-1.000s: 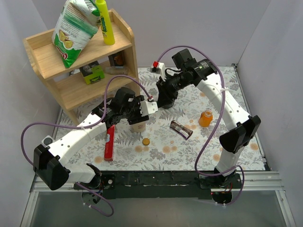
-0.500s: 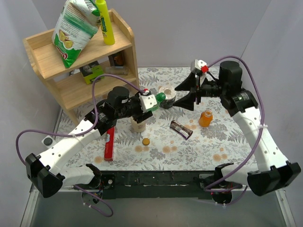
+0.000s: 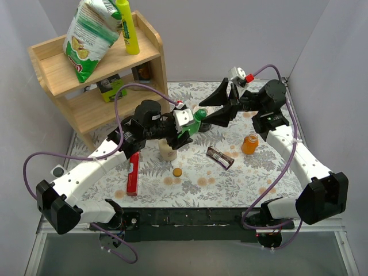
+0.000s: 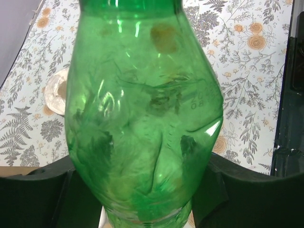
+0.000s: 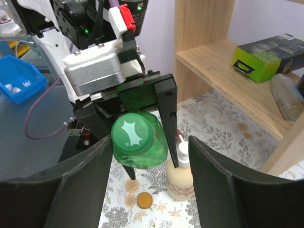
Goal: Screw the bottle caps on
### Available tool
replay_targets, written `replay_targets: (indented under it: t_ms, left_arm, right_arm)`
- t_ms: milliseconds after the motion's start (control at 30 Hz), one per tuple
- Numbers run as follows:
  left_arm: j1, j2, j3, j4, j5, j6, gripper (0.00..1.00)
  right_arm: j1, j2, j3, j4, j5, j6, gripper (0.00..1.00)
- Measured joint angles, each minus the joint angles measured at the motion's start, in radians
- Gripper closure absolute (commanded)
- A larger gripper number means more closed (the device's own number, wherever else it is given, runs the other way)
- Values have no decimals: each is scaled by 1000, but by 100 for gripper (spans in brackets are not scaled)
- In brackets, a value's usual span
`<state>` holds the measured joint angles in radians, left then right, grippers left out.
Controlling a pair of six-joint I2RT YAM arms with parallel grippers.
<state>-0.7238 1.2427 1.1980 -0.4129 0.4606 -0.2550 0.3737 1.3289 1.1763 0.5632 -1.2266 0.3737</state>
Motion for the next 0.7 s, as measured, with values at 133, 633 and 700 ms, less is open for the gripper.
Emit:
replay_targets:
  t_ms: [133,633,700]
  left_arm:
    - [0,16,19,-2,2,0,100]
    - [2,39,24,-2,18,-8,100]
    - [2,39,24,-3,18,-8,100]
  right_arm:
    - [2,0,-6,98,-8,71,32]
    - [21,1,-6,142,6,127,60]
    - [22,1,-8,127,21,118,57]
